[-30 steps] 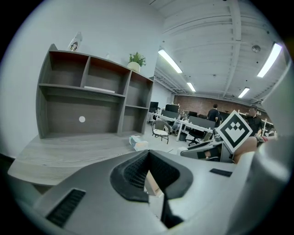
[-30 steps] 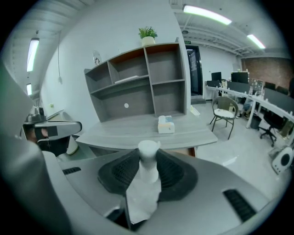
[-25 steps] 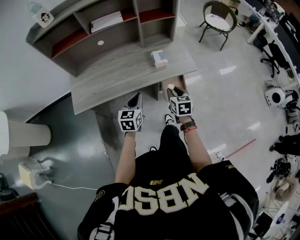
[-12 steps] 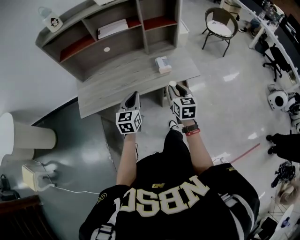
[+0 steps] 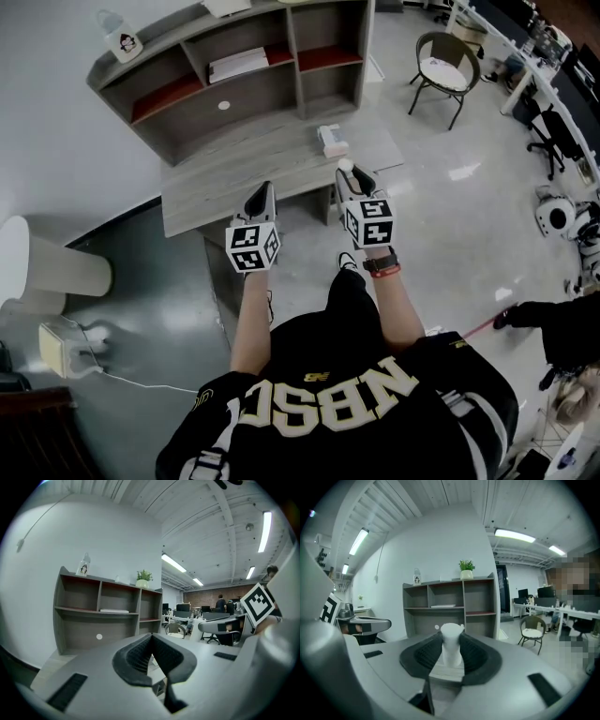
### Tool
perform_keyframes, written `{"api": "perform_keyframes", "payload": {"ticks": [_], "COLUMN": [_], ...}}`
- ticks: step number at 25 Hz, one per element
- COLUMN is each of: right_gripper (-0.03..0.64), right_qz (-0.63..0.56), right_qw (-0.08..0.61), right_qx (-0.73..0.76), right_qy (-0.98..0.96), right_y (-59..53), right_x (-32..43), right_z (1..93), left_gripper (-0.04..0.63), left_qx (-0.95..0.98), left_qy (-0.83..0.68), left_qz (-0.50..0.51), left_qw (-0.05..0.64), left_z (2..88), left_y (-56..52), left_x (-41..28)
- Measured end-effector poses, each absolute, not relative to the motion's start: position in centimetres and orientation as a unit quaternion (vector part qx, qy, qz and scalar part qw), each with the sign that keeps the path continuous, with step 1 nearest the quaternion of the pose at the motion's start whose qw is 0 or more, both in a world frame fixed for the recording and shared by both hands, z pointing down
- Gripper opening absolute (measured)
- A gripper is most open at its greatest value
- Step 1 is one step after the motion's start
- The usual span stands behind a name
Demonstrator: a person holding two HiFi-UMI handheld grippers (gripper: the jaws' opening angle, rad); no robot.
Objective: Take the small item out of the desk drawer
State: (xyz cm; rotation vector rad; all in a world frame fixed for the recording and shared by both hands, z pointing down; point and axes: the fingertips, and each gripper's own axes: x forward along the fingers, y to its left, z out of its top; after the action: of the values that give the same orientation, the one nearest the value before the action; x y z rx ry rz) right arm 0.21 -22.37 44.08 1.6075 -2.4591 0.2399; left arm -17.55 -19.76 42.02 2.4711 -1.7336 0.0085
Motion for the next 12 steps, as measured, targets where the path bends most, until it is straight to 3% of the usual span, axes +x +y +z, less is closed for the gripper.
{"api": "perform_keyframes", "payload": {"ticks": [12], "right_gripper": [0.124], "right_qz": [0.023], "right_qw": [0.047], "right_qx": [0.546], "right_qy": [-0.836], "right_y": [-21.2], "right_x": [-0.8], "right_z": [38.0], "left_gripper": [0.006], "left_qx": [0.8], "left_qy": [-0.598], "left_qz": [-0.027], "left_qw": [0.023], "left_z": [38.2], "left_y": [-18.9], "left_x": [-20.0]}}
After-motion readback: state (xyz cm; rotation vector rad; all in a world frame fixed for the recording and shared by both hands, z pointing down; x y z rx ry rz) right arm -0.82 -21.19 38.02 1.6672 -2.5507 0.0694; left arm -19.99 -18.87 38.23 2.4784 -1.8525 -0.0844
